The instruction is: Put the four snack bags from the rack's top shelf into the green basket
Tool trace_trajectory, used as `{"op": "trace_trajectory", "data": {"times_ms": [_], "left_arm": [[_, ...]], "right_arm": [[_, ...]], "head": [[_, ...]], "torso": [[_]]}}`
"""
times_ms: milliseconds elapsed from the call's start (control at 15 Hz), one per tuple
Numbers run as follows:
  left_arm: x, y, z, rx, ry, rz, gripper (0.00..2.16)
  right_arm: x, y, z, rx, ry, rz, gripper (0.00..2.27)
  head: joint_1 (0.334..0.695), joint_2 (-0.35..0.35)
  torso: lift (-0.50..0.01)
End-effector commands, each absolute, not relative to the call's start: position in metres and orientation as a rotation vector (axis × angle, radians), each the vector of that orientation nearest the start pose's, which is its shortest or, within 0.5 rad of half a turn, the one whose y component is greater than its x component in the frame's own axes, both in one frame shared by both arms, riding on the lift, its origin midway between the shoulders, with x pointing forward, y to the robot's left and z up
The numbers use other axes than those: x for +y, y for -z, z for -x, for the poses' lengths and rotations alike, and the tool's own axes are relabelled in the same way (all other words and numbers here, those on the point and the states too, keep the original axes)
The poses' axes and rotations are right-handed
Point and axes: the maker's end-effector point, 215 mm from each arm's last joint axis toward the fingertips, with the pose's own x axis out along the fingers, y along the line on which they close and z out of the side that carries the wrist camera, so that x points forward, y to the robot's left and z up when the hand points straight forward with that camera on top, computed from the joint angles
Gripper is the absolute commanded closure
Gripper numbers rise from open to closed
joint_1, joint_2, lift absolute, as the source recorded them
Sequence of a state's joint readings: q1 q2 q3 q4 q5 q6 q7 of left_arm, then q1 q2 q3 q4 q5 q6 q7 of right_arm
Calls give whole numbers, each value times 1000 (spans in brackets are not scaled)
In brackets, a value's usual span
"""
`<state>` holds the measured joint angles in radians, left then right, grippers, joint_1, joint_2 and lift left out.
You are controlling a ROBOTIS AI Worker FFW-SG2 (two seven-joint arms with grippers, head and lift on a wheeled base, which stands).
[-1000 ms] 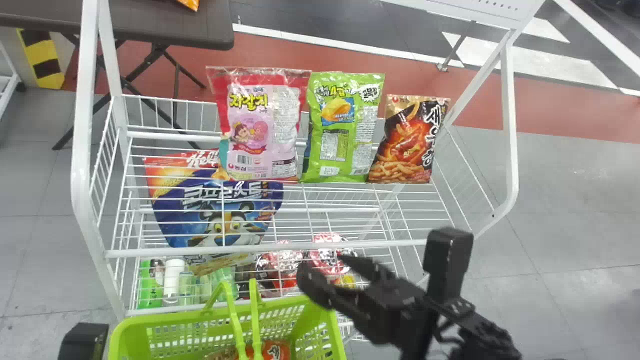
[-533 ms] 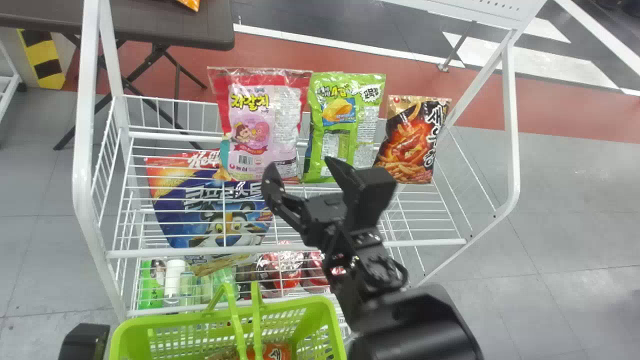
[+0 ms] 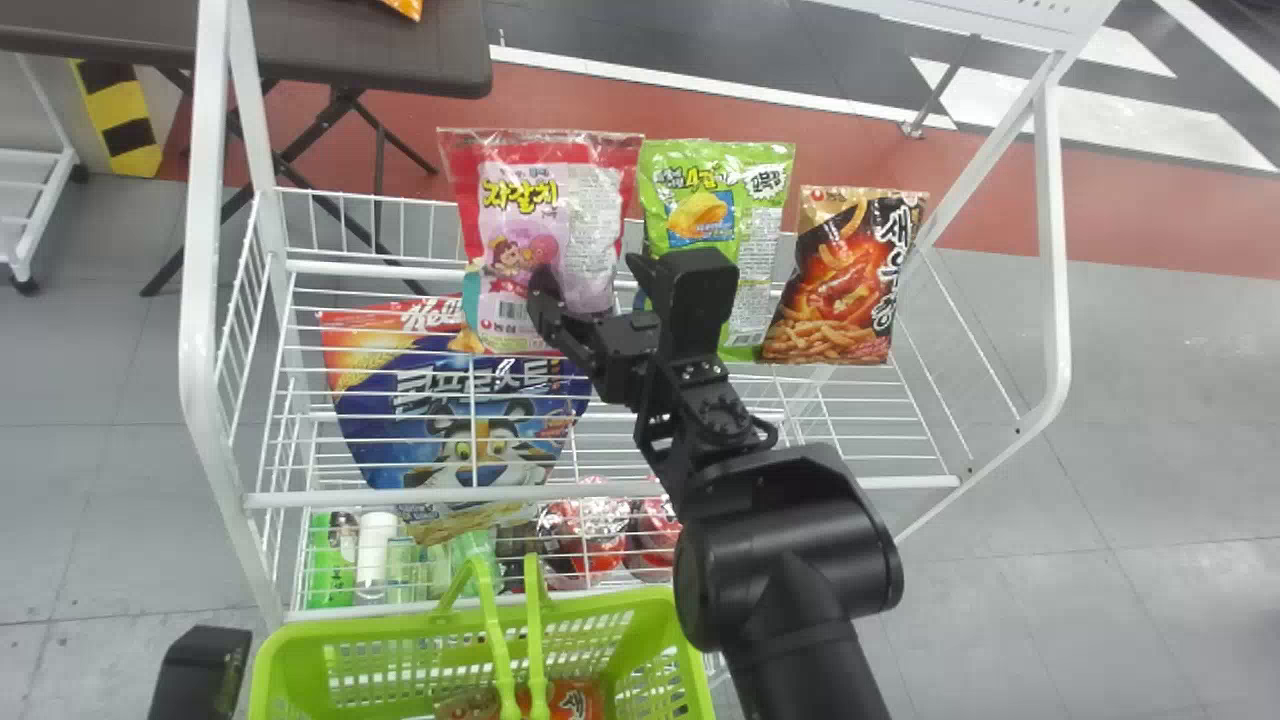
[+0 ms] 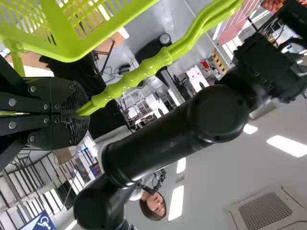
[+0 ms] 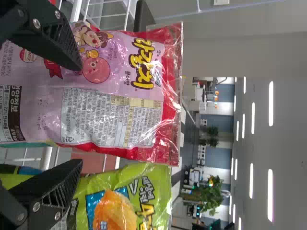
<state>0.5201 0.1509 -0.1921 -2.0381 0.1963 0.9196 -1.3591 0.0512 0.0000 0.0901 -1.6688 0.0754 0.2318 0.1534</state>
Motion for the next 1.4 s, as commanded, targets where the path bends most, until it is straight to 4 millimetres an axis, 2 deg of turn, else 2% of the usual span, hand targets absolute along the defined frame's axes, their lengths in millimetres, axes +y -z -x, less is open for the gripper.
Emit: {"op": "trace_trajectory", "data": {"times_ms": [0, 67, 133, 267, 400, 533, 667, 800, 867, 933, 1200, 1333], "left_arm": [[-29, 415, -152, 845, 1516, 732, 1585], [-29, 415, -153, 843, 1516, 732, 1582], [-30, 415, -155, 843, 1518, 730, 1582], [-30, 415, -155, 844, 1518, 729, 1582], [-30, 414, -156, 842, 1517, 726, 1582], [-30, 415, -156, 842, 1516, 725, 1582], [-30, 414, -156, 841, 1516, 727, 1582], [-30, 415, -156, 842, 1512, 724, 1582], [-30, 415, -156, 843, 1512, 723, 1582], [-31, 415, -156, 841, 1511, 717, 1582], [-32, 416, -158, 839, 1506, 714, 1582], [-33, 415, -155, 832, 1507, 716, 1582]], "right_arm": [[-135, 394, -575, 218, -281, 61, 1416], [-134, 399, -574, 235, -283, 61, 1831], [-132, 402, -572, 243, -297, 63, 2020], [-128, 401, -564, 241, -313, 57, 2071], [-127, 386, -552, 226, -322, 49, 2071], [-125, 369, -530, 221, -322, 47, 2071], [-142, 345, -508, 221, -287, 35, 2071], [-176, 331, -479, 259, -234, 22, 2071], [-192, 333, -463, 298, -212, 8, 2071], [-204, 336, -441, 368, -209, -6, 2071], [-255, 368, -329, 695, -167, -166, 2071], [-253, 390, -275, 863, -204, -270, 2067]], "head": [[695, -279], [695, -270], [695, -261], [695, -251], [695, -248], [695, -250], [695, -257], [695, -279], [695, -295], [695, -349], [695, -350], [695, -350]], "torso": [[0], [0], [0], [0], [0], [0], [0], [0], [0], [0], [0], [0]]}}
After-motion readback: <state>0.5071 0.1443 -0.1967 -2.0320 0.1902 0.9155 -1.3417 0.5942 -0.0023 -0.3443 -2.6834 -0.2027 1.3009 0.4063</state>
